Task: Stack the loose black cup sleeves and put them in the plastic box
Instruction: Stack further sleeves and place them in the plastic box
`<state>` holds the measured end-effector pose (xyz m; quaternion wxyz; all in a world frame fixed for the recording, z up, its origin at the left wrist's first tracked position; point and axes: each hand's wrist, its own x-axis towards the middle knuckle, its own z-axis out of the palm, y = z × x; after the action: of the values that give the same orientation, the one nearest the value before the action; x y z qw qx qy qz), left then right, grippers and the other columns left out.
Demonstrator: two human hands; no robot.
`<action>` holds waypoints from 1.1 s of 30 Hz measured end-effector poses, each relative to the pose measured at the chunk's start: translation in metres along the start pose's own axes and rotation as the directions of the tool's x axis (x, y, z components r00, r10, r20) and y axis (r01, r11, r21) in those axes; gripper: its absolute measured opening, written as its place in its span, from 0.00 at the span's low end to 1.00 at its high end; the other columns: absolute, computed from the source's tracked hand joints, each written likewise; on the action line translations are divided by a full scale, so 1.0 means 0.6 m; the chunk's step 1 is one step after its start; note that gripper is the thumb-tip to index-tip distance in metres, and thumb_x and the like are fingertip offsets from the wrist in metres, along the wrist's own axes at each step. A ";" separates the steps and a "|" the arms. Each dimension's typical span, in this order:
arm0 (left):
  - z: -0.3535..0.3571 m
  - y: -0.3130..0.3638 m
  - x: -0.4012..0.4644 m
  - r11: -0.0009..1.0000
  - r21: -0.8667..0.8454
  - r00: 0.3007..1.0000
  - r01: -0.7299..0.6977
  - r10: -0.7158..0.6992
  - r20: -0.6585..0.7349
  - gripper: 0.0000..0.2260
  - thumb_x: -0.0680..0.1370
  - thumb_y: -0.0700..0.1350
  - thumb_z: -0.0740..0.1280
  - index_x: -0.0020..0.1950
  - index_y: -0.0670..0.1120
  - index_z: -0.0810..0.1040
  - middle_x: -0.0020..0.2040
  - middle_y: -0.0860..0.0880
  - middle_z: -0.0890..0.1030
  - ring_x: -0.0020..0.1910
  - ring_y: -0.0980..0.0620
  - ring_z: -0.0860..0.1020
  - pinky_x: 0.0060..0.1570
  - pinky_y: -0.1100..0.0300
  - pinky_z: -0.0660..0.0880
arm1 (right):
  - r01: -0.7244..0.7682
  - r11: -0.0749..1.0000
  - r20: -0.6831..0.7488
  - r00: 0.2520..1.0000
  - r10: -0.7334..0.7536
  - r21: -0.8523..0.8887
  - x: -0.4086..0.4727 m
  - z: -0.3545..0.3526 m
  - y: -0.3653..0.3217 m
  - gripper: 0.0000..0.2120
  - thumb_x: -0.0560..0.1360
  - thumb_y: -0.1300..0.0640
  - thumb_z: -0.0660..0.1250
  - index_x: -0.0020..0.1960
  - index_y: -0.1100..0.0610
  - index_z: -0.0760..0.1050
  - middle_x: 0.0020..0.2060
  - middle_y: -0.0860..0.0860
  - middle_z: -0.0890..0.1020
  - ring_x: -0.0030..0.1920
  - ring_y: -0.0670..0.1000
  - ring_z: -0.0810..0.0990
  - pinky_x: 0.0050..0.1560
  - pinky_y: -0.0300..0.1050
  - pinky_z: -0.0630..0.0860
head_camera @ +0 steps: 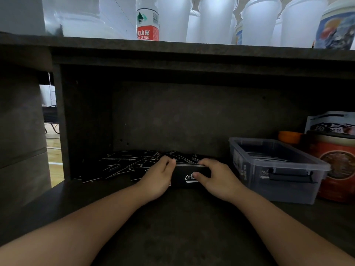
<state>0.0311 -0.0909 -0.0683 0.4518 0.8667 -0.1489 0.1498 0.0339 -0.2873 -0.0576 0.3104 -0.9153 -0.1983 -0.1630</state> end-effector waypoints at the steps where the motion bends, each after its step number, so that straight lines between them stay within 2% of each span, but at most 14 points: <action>1: 0.005 0.003 -0.002 1.000 0.028 1.000 0.006 -0.006 -0.024 0.14 0.84 0.53 0.51 0.53 0.47 0.72 0.44 0.52 0.76 0.43 0.58 0.75 0.41 0.66 0.69 | -0.003 1.000 -0.003 1.000 0.003 -0.001 -0.001 0.001 -0.001 0.11 0.77 0.50 0.67 0.60 0.48 0.75 0.52 0.43 0.77 0.52 0.42 0.76 0.46 0.30 0.69; 5: -0.005 0.006 0.005 0.993 0.122 0.999 0.004 0.002 -0.047 0.18 0.83 0.55 0.52 0.45 0.48 0.77 0.41 0.51 0.79 0.42 0.57 0.77 0.41 0.64 0.70 | 0.001 1.000 0.039 0.999 -0.002 0.016 0.000 -0.004 -0.004 0.04 0.78 0.51 0.66 0.52 0.48 0.78 0.46 0.43 0.80 0.48 0.41 0.77 0.45 0.32 0.71; 7: -0.029 0.000 0.016 0.980 0.196 0.978 0.035 0.007 -0.206 0.23 0.83 0.56 0.53 0.37 0.49 0.79 0.35 0.53 0.80 0.37 0.59 0.77 0.38 0.66 0.68 | 0.006 1.000 0.062 0.998 -0.008 0.027 -0.002 -0.005 -0.005 0.04 0.78 0.51 0.66 0.47 0.49 0.78 0.43 0.45 0.80 0.46 0.42 0.78 0.44 0.34 0.71; 8: -0.045 -0.010 0.024 0.968 0.243 0.950 0.057 0.023 -0.312 0.23 0.83 0.56 0.53 0.37 0.48 0.81 0.35 0.52 0.80 0.37 0.56 0.78 0.38 0.63 0.70 | 0.005 1.000 0.067 0.998 -0.007 0.029 -0.003 -0.005 -0.006 0.04 0.78 0.51 0.66 0.46 0.49 0.78 0.43 0.45 0.80 0.46 0.42 0.78 0.44 0.34 0.71; 10: -0.078 -0.049 0.040 0.908 0.407 0.895 0.098 0.099 -0.435 0.19 0.81 0.56 0.57 0.50 0.46 0.82 0.47 0.46 0.83 0.49 0.48 0.80 0.48 0.57 0.74 | -0.001 1.000 0.070 0.998 -0.001 0.025 -0.004 -0.007 -0.005 0.05 0.78 0.50 0.66 0.47 0.50 0.79 0.43 0.45 0.81 0.46 0.41 0.78 0.46 0.36 0.73; 11: -0.093 -0.072 0.045 0.856 0.494 0.911 0.153 0.071 -0.406 0.20 0.81 0.58 0.58 0.60 0.45 0.79 0.59 0.43 0.80 0.59 0.45 0.77 0.58 0.54 0.73 | -0.003 1.000 0.071 0.997 0.001 0.025 -0.004 -0.007 -0.005 0.05 0.78 0.49 0.67 0.48 0.50 0.79 0.44 0.45 0.81 0.47 0.41 0.78 0.47 0.37 0.74; 13: -0.109 -0.108 0.049 0.741 0.601 0.950 0.300 -0.173 -0.261 0.32 0.79 0.65 0.55 0.77 0.47 0.60 0.77 0.44 0.61 0.75 0.43 0.59 0.73 0.50 0.59 | -0.009 1.000 0.080 0.997 0.007 0.030 -0.004 -0.009 -0.005 0.05 0.77 0.49 0.67 0.48 0.49 0.79 0.44 0.45 0.81 0.47 0.41 0.78 0.48 0.37 0.74; 15: -0.111 -0.120 0.048 0.651 0.667 0.914 0.362 -0.387 -0.119 0.37 0.77 0.70 0.49 0.80 0.50 0.49 0.80 0.48 0.48 0.78 0.44 0.48 0.75 0.48 0.49 | -0.009 0.999 0.091 0.996 0.005 0.036 -0.005 -0.009 -0.004 0.05 0.78 0.49 0.67 0.48 0.49 0.79 0.44 0.45 0.81 0.47 0.41 0.78 0.47 0.36 0.73; 18: -0.103 -0.105 0.048 0.638 0.701 0.908 0.317 -0.417 -0.032 0.37 0.77 0.70 0.46 0.80 0.51 0.51 0.80 0.50 0.51 0.78 0.47 0.51 0.74 0.47 0.50 | -0.002 0.999 0.095 0.995 -0.001 0.032 -0.005 -0.010 -0.003 0.06 0.77 0.49 0.67 0.48 0.49 0.79 0.44 0.45 0.81 0.47 0.41 0.78 0.48 0.38 0.74; 23: -0.088 -0.082 0.036 0.681 0.703 0.952 0.207 -0.307 0.017 0.33 0.77 0.69 0.49 0.78 0.53 0.58 0.78 0.50 0.61 0.76 0.47 0.61 0.73 0.51 0.60 | 0.007 0.999 0.099 0.995 -0.010 0.031 -0.005 -0.011 -0.002 0.06 0.77 0.48 0.67 0.48 0.49 0.80 0.45 0.44 0.81 0.47 0.41 0.78 0.47 0.36 0.73; 25: -0.081 -0.059 0.026 0.632 0.771 0.984 0.084 -0.173 0.035 0.28 0.79 0.66 0.49 0.75 0.55 0.66 0.72 0.49 0.71 0.70 0.47 0.69 0.67 0.53 0.67 | 0.012 0.999 0.101 0.995 -0.016 0.040 -0.005 -0.012 -0.001 0.05 0.77 0.48 0.67 0.48 0.49 0.80 0.45 0.44 0.81 0.48 0.40 0.78 0.47 0.36 0.72; 28: -0.071 -0.032 0.017 0.685 0.724 0.997 -0.076 0.038 0.068 0.19 0.81 0.59 0.54 0.67 0.56 0.75 0.59 0.49 0.81 0.59 0.49 0.78 0.59 0.54 0.74 | 0.010 0.998 0.114 0.993 -0.016 0.054 -0.006 -0.015 0.000 0.03 0.76 0.48 0.68 0.47 0.46 0.79 0.45 0.43 0.82 0.48 0.40 0.78 0.48 0.36 0.73; 30: -0.067 -0.033 0.020 0.736 0.668 0.988 -0.106 0.156 -0.016 0.19 0.80 0.55 0.59 0.71 0.54 0.70 0.58 0.49 0.81 0.59 0.48 0.77 0.59 0.54 0.74 | 0.014 0.998 0.120 0.993 -0.022 0.060 -0.007 -0.018 0.000 0.02 0.76 0.49 0.69 0.45 0.44 0.79 0.45 0.42 0.82 0.49 0.39 0.78 0.50 0.37 0.74; 33: -0.076 -0.051 0.025 0.795 0.604 0.976 -0.051 0.168 -0.139 0.35 0.76 0.55 0.67 0.78 0.50 0.54 0.71 0.47 0.69 0.70 0.46 0.65 0.70 0.53 0.64 | 0.031 0.997 0.113 0.993 -0.038 0.064 -0.008 -0.020 0.000 0.02 0.76 0.49 0.69 0.45 0.46 0.80 0.45 0.42 0.82 0.49 0.39 0.78 0.50 0.35 0.73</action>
<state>0.0511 -0.0384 -0.0603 0.1584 0.9368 -0.1013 0.2951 0.0278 -0.2962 -0.0504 0.3241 -0.9094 -0.2363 -0.1097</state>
